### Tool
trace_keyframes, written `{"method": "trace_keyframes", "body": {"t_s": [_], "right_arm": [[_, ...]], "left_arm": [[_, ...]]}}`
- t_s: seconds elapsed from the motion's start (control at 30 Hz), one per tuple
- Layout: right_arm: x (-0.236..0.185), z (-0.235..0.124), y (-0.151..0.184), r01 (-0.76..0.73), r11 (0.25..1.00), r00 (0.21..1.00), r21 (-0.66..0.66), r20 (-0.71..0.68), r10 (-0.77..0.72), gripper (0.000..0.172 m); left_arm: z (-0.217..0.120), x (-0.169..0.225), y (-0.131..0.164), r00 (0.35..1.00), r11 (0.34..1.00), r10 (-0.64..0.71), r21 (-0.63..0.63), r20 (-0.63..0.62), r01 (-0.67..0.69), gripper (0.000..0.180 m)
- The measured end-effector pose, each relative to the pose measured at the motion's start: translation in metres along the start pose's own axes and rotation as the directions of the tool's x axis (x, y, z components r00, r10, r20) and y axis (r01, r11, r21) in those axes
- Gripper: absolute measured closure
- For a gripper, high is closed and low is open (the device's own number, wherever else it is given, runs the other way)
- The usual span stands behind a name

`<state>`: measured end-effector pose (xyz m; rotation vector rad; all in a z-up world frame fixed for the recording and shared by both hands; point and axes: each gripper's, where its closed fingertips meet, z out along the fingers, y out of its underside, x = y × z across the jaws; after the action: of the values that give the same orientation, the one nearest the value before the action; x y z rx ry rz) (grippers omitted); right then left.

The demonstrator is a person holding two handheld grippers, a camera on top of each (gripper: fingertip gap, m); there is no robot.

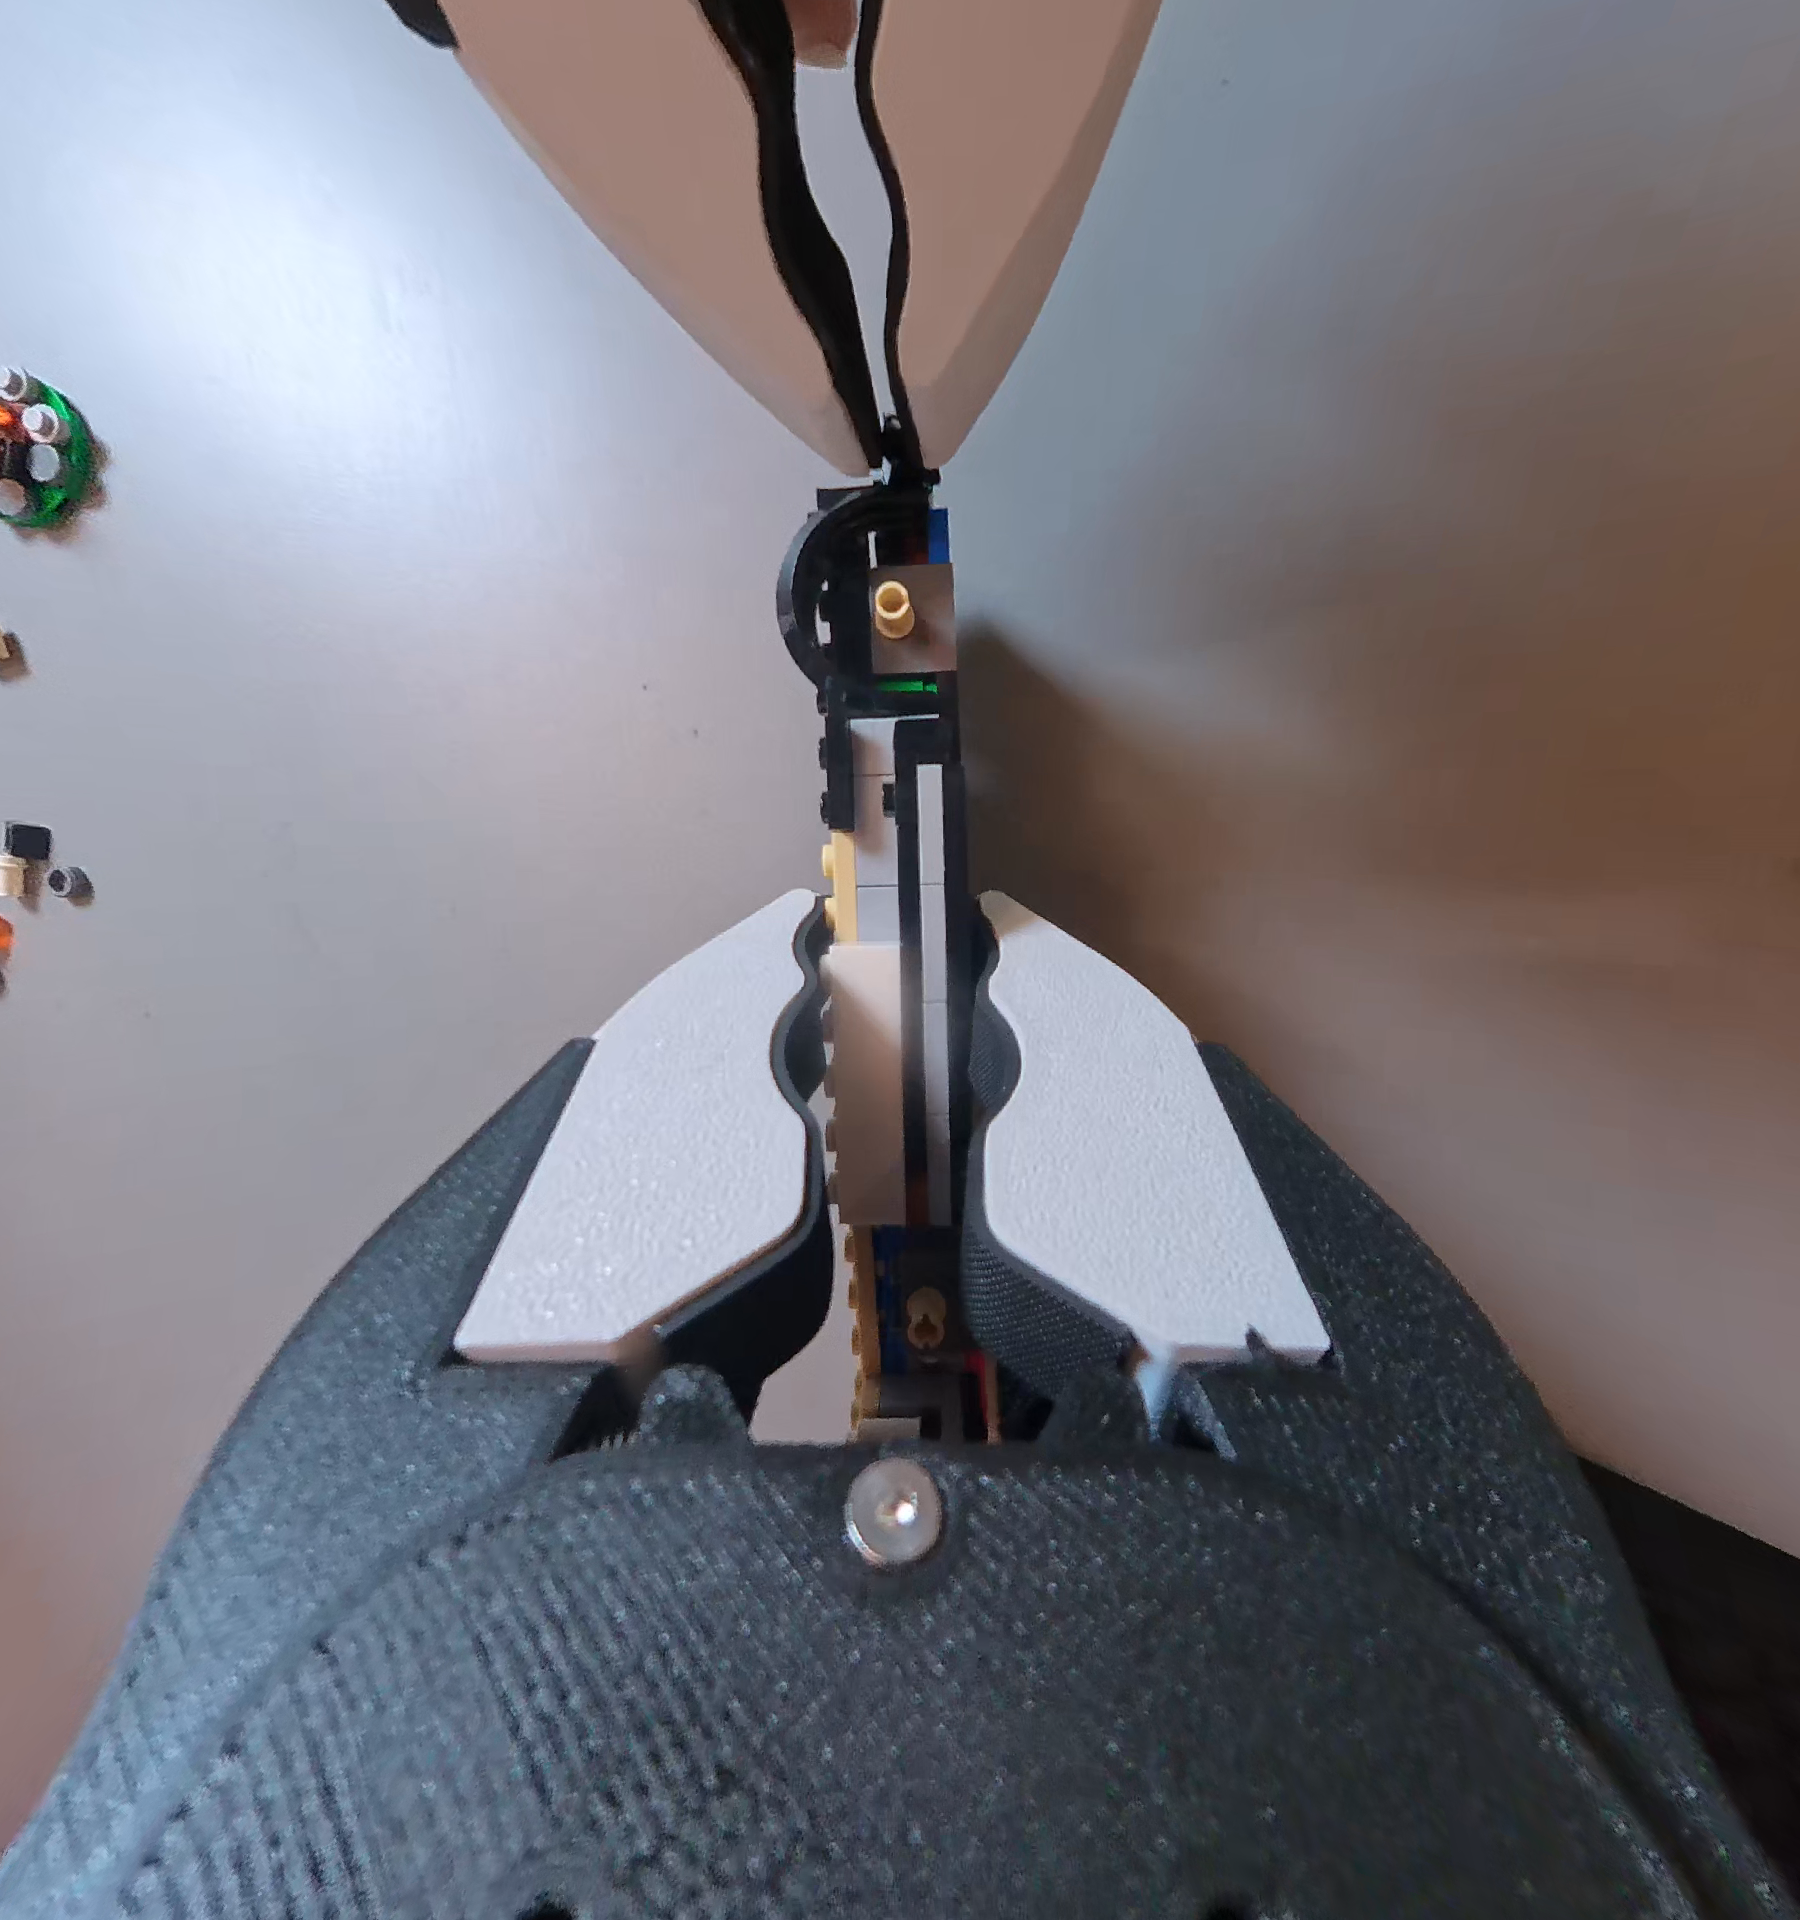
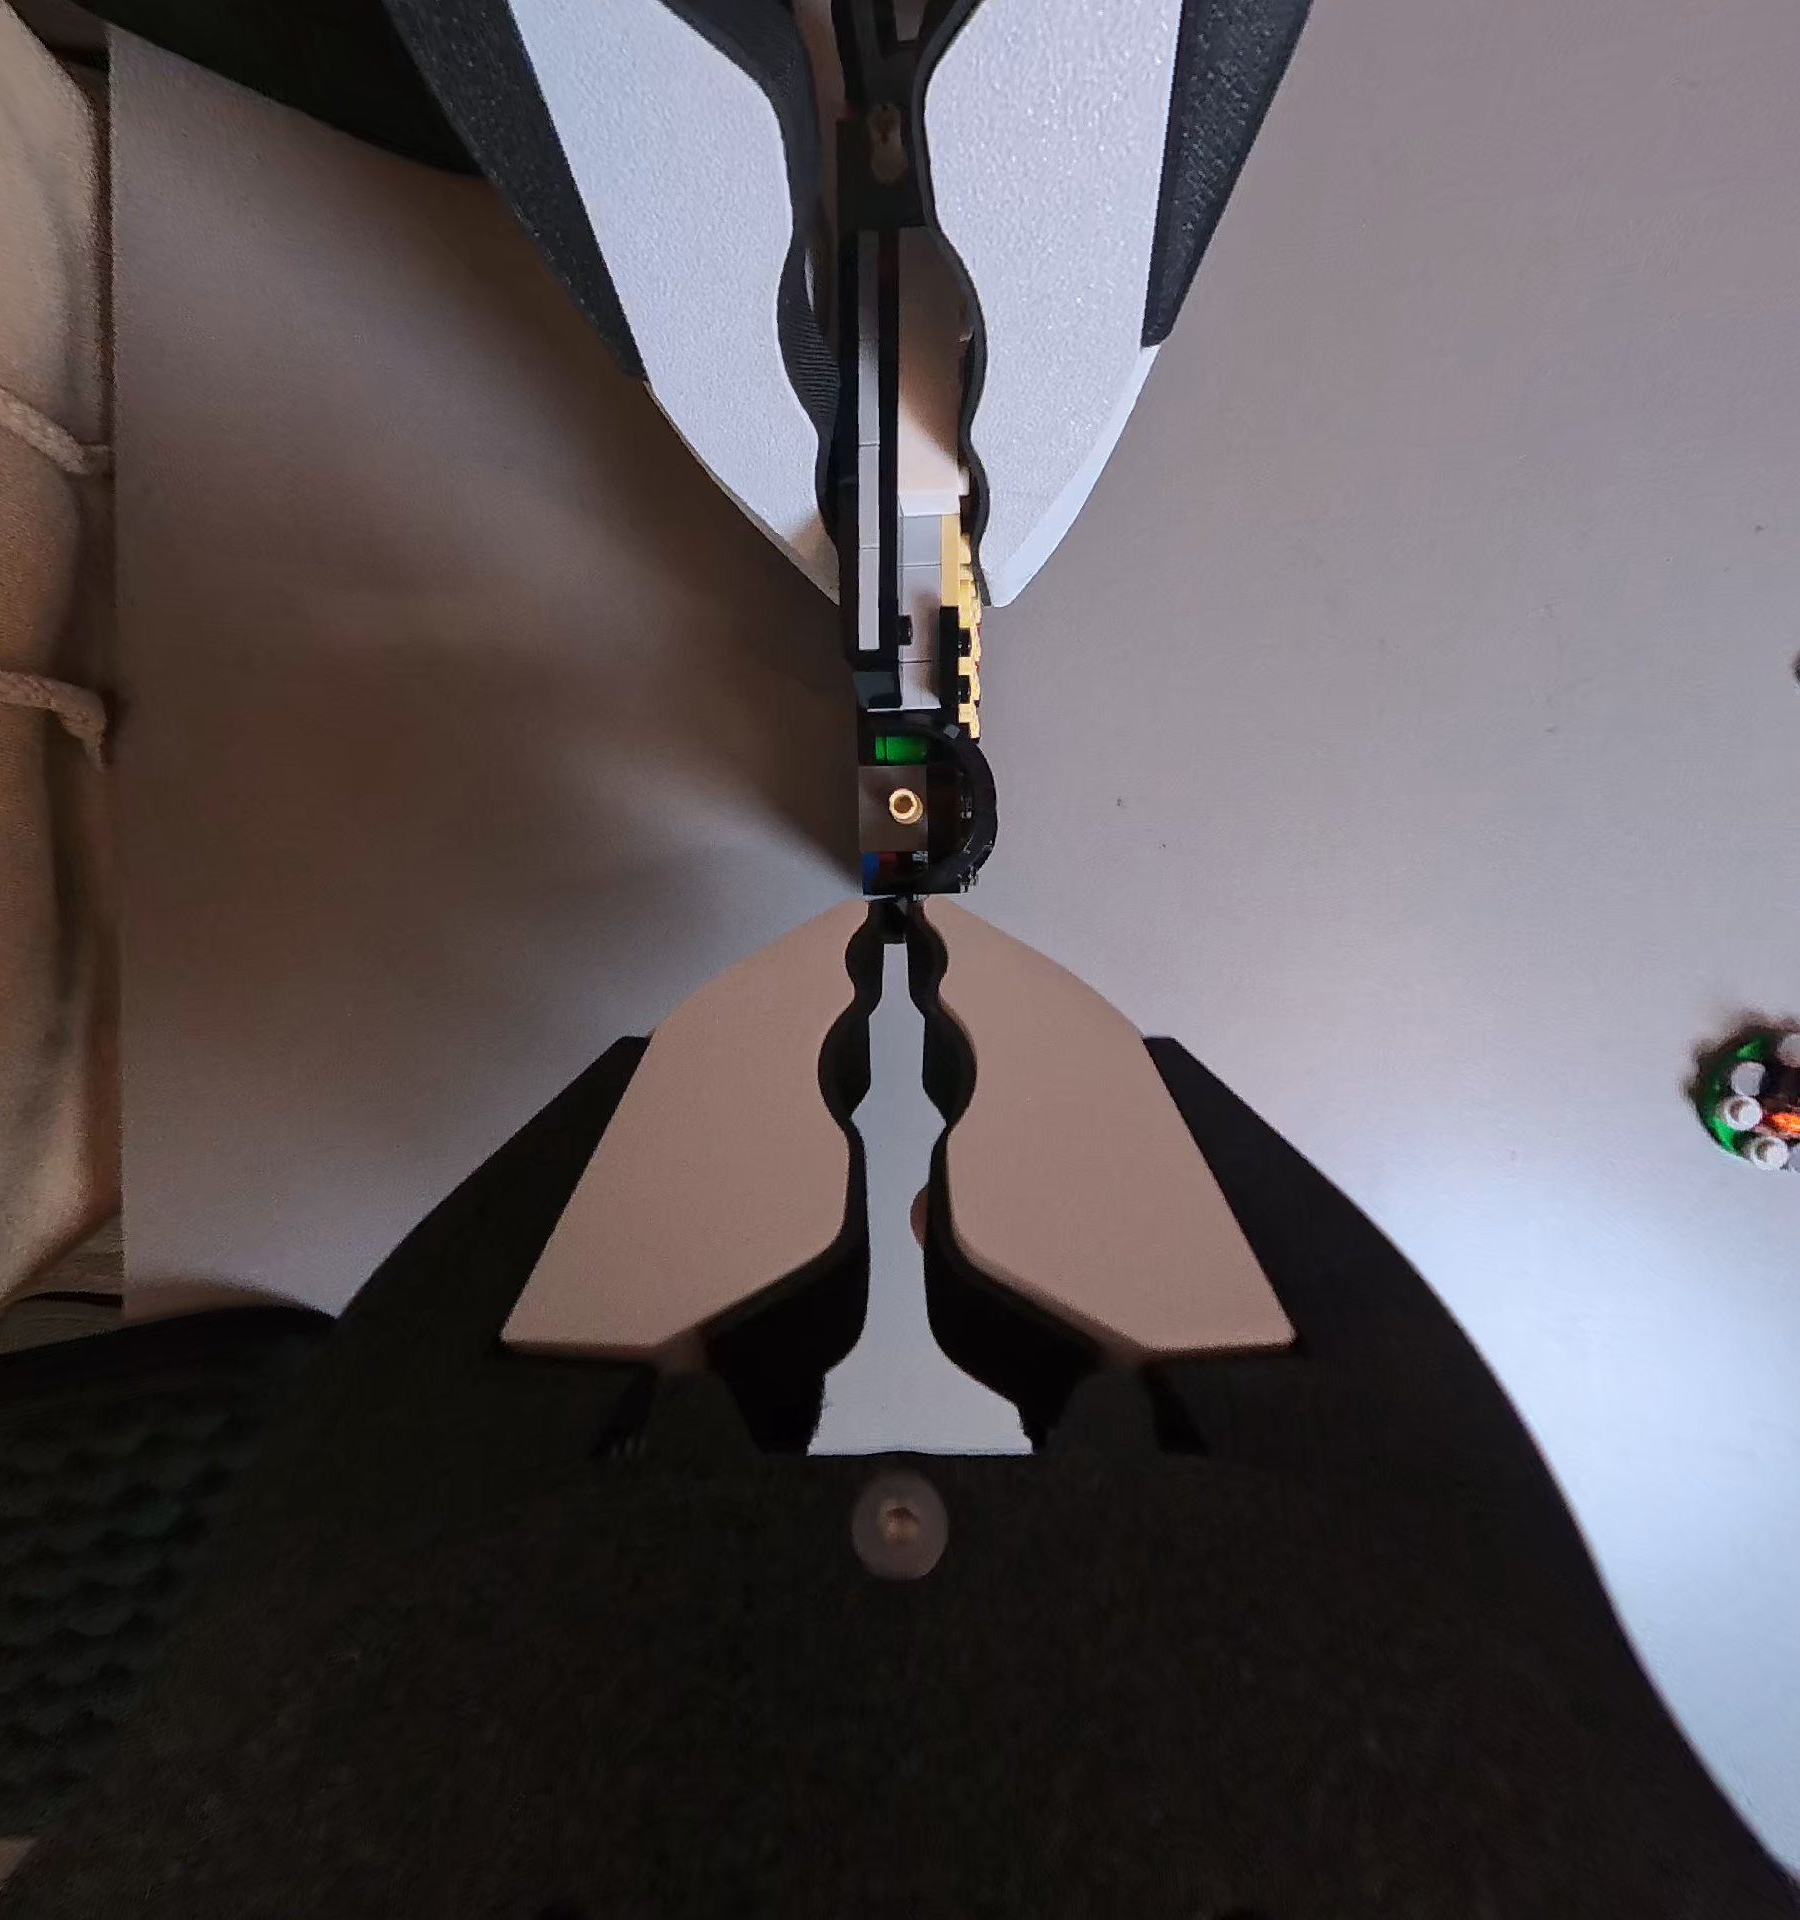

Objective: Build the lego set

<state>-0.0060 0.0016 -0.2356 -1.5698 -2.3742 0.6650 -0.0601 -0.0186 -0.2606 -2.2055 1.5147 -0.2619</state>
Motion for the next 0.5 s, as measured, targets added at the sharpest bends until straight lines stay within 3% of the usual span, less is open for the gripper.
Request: {"method": "trace_keyframes", "body": {"t_s": [0.5], "right_arm": [[0.0027,0.0015,0.0021,-0.158,0.981,0.987,-0.110,-0.010,0.158,0.167]], "left_arm": [[0.0007,-0.0005,-0.0006,1.000,0.999,-0.024,0.023,-0.012,0.024,0.156]]}}
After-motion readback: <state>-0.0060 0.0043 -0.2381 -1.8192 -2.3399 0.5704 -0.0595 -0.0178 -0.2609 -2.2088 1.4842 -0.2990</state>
